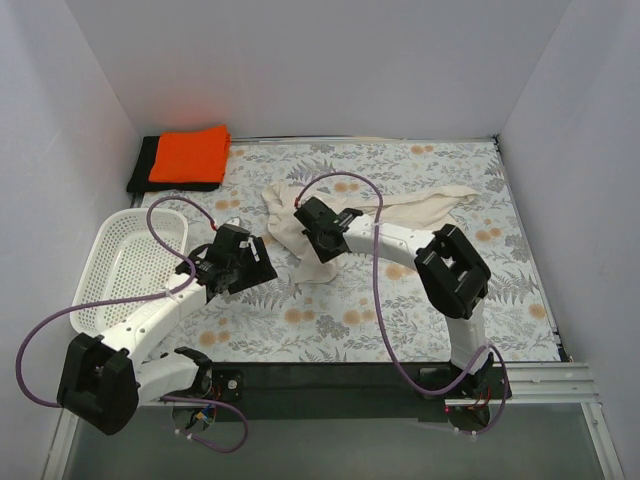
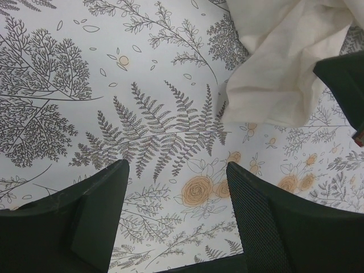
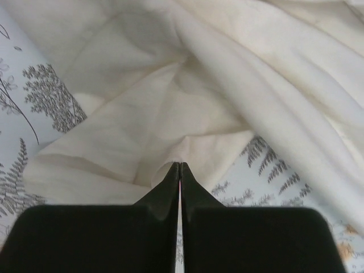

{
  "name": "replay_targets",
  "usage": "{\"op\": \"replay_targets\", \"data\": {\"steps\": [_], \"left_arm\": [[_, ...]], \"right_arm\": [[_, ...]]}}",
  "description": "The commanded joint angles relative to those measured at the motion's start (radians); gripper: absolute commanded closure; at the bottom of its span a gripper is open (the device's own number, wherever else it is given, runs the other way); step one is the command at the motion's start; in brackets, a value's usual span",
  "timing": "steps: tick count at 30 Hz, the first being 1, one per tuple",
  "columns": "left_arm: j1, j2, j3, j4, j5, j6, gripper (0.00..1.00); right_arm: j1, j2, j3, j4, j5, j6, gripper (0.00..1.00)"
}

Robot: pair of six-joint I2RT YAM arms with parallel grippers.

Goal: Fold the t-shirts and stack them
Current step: Flatten the tshirt out

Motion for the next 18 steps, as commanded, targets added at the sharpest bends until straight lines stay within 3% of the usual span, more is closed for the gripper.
{"op": "replay_targets", "data": {"steps": [1, 10, 18], "left_arm": [[-0.001, 0.015, 0.026, -0.003, 0.02, 0.009, 0.36], [-0.006, 0.042, 0.036, -0.005, 0.078, 0.004, 0.42], [-0.039, 0.062, 0.03, 0.026, 0.154, -0.02, 0.41]], "right_arm": [[-0.003, -0.124, -0.07, -0.022, 0.036, 0.067, 0.99], [-0.032, -0.351, -0.379, 0.0, 0.041, 0.304, 0.99], [-0.069, -0.446, -0.581, 0.053, -0.018, 0.458, 0.99]]}}
